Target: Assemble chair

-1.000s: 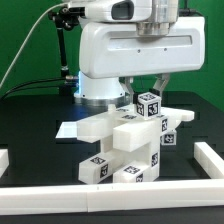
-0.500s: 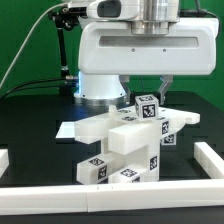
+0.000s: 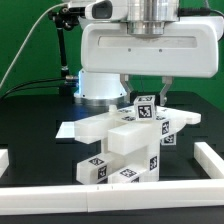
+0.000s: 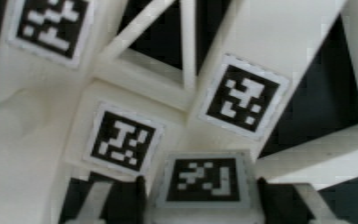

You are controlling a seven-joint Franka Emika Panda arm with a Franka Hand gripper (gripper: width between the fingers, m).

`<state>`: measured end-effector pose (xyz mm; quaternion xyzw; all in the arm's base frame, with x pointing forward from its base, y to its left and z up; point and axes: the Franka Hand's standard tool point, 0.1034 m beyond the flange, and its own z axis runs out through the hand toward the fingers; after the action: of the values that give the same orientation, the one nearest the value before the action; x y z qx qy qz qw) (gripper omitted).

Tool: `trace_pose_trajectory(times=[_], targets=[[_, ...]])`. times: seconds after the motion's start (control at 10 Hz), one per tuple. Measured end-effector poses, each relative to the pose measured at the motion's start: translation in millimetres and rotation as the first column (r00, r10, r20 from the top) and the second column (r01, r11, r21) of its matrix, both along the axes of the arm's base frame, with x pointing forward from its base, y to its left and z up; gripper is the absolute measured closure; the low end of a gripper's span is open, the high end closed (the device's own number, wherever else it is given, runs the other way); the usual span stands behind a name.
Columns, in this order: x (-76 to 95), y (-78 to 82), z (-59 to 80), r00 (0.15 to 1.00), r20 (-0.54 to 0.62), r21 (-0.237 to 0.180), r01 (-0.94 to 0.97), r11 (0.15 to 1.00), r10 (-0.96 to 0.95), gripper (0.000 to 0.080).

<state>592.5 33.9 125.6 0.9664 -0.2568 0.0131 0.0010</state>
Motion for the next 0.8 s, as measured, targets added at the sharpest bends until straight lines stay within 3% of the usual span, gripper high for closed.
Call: trace_pose_trajectory(times=[0.3,0.6,0.8], targets=[[1.5,1.6,0.2,0.97,0.005,0.03,0.245,0.969,-0.245,0.0507],[1.6,1.8,0.1,0.969,0.005,0.032,0.248,0.968,-0.249,0.0507],[0.6,2.5,-0.4,0.993,0.002,0.026,0.12,0.992,-0.12,0.0197]])
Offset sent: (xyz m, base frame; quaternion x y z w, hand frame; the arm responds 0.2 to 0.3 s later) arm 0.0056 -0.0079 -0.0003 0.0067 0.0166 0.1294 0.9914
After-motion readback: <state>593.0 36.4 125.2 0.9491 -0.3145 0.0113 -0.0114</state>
